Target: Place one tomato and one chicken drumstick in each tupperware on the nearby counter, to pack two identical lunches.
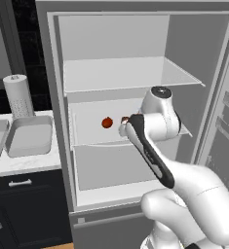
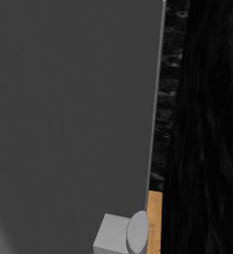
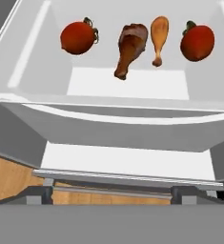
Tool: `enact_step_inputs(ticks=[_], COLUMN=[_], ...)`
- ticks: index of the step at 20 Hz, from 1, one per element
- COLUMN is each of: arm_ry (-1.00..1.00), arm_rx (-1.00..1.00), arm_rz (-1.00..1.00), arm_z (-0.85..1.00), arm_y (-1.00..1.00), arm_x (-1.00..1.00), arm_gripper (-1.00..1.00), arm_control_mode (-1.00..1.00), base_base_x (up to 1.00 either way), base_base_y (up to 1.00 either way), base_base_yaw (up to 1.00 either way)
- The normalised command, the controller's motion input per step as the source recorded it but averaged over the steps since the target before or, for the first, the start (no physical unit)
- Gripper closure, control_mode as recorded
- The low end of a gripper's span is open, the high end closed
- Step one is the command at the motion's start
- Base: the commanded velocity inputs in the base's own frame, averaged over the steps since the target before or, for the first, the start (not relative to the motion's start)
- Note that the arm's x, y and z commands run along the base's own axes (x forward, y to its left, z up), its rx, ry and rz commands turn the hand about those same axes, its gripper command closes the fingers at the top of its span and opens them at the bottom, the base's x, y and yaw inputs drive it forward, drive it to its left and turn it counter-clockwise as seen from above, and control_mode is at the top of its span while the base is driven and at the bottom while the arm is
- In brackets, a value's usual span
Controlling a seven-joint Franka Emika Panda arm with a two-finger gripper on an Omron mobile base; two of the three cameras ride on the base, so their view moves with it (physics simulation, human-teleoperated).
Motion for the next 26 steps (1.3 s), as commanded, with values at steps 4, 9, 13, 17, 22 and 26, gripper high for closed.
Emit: enact_step_inputs(ticks=[4, 9, 13, 17, 22, 26], arm_ry=[0.0, 0.0, 0.0, 0.0, 0.0, -0.02], arm_rx=[0.0, 0.0, 0.0, 0.0, 0.0, 0.0], arm_rz=[0.0, 0.0, 0.0, 0.0, -0.02, -0.03], arm_z=[-0.31, -0.18, -0.09, -0.18, -0.29, -0.35], arm_y=[0.02, 0.0, 0.0, 0.0, 0.11, 0.08], arm_x=[0.88, 0.77, 0.67, 0.54, 0.36, 0.42], arm_gripper=[-1.0, -1.0, -1.0, -1.0, -1.0, -1.0], arm_control_mode=[-1.0, -1.0, -1.0, -1.0, -1.0, -1.0], base_base_x=[0.0, 0.0, 0.0, 0.0, 0.0, 0.0], base_base_y=[0.0, 0.0, 0.0, 0.0, 0.0, 0.0], base_base_yaw=[0.0, 0.0, 0.0, 0.0, 0.0, 0.0])
